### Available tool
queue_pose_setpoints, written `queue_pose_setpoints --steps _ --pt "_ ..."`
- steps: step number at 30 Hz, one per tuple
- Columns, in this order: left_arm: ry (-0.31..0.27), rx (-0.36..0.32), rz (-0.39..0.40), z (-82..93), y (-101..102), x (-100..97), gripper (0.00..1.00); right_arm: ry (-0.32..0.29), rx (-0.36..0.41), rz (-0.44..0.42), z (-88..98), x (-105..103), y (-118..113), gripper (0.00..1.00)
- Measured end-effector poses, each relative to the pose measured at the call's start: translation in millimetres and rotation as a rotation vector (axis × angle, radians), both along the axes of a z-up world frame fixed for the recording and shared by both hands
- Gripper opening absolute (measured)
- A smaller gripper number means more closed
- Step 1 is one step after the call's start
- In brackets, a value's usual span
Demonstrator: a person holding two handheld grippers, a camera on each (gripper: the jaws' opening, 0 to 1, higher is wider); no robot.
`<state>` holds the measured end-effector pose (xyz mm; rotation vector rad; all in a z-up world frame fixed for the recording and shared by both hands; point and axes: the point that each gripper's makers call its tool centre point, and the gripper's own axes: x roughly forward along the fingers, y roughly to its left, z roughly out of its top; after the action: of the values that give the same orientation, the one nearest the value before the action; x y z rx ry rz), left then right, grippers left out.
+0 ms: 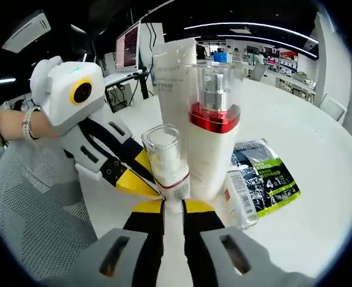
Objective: Arrange the skincare products in the storage area until every visible bottle or jar stands upright without overlapping.
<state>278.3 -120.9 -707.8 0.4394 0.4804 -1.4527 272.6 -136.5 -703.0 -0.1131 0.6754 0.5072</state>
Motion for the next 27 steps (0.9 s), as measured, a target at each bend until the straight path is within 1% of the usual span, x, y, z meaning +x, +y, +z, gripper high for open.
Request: queue_pose_setpoints --steps 7,10,19,27 --pt "0.019 0.009 -0.011 -4.2 -4.7 -2.7 0.03 0.005 -0.001 -0.014 -2.1 3.0 -6.0 0.1" --pt "0.009 0.013 0.002 -5.5 -5.0 0.5 0.03 0.009 0.0 -0.016 -3.1 3.4 -6.9 0.1" --pt "0.009 0.012 0.027 -5.5 -4.1 5.8 0.04 0.014 -0.01 -0.008 -4.4 5.3 -5.4 0.09" --pt "0.019 0.018 0.026 -7.9 -4.8 5.6 0.05 0.014 -0.017 -0.012 -5.1 8.0 -6.6 0.09"
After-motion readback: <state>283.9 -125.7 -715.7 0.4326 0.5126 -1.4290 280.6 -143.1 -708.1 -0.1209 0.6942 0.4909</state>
